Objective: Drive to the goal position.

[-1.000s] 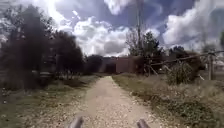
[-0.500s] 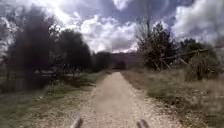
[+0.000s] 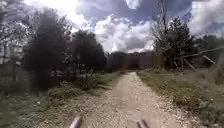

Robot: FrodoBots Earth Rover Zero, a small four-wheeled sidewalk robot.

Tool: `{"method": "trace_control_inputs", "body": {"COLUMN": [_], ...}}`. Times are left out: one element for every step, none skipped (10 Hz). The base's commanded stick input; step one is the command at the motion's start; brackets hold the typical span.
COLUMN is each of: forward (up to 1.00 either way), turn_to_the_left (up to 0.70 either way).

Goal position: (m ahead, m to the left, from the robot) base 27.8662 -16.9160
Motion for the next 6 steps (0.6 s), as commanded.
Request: {"method": "trace_control_inputs", "body": {"forward": [1.00, 1.00, 1.00, 1.00, 1.00, 1.00], "turn_to_the_left": [0.00, -0.05, -0.22, -0.27, -0.27, -0.27]}}
